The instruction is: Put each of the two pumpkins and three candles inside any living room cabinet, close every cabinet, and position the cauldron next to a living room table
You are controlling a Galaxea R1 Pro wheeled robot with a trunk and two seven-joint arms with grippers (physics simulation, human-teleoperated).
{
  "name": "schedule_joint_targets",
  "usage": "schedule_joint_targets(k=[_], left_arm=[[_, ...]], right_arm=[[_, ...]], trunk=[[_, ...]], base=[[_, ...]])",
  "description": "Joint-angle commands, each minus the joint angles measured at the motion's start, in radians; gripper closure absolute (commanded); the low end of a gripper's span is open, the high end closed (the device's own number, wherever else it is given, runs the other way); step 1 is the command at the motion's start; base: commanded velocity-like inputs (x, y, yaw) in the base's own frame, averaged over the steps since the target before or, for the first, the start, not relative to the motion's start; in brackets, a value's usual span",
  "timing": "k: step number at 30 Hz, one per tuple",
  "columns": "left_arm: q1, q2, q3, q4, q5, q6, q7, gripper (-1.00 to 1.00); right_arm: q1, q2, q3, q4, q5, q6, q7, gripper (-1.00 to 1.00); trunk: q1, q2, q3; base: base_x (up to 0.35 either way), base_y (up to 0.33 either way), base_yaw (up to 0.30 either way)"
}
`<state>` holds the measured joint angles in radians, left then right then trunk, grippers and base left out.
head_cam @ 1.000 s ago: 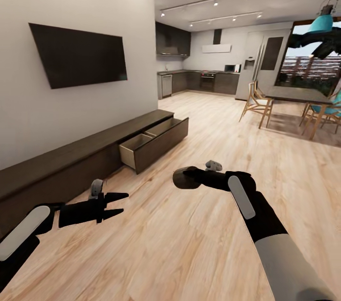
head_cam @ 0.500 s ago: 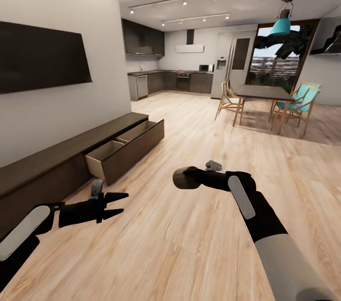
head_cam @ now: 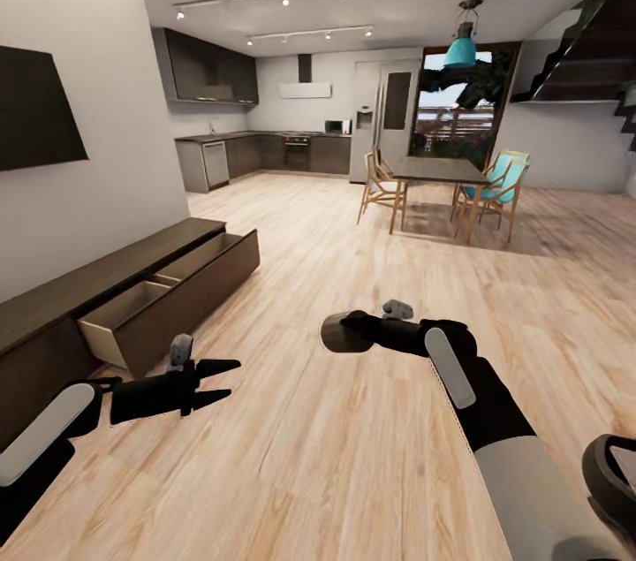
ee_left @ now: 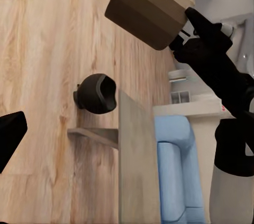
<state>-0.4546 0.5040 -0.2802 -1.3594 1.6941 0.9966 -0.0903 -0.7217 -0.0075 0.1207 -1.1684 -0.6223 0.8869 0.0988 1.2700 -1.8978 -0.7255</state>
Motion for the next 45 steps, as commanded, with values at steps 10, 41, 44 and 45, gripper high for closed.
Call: schedule_joint_targets(k=[10,41,44,45], left_arm=[[-0.001,-0.004,-0.003,0.002,-0.009,0.0,-0.009,-1.0],[-0.001,0.0,-0.004,0.002,-0.008,0.0,-0.009,-1.0],[-0.001,0.0,-0.004,0.002,-0.008,0.0,-0.009,-1.0],[-0.001,0.0,-0.005,0.002,-0.008,0.0,-0.009,-1.0]], right_arm=[[-0.001,0.004,0.001,0.015,0.004,0.0,0.01,1.0],[-0.001,0.007,0.001,0.019,0.007,0.0,0.007,1.0],[-0.001,0.007,0.001,0.019,0.007,0.0,0.007,1.0],[-0.001,0.006,0.001,0.019,0.007,0.0,0.007,1.0]], trunk=[[0.0,0.0,-0.001],[0.0,0.0,-0.001],[0.0,0.0,-0.001],[0.0,0.0,-0.001]], base=[[0.302,-0.161,-0.293],[0.324,-0.023,-0.094],[0.33,0.0,-0.034],[0.33,0.0,-0.01]])
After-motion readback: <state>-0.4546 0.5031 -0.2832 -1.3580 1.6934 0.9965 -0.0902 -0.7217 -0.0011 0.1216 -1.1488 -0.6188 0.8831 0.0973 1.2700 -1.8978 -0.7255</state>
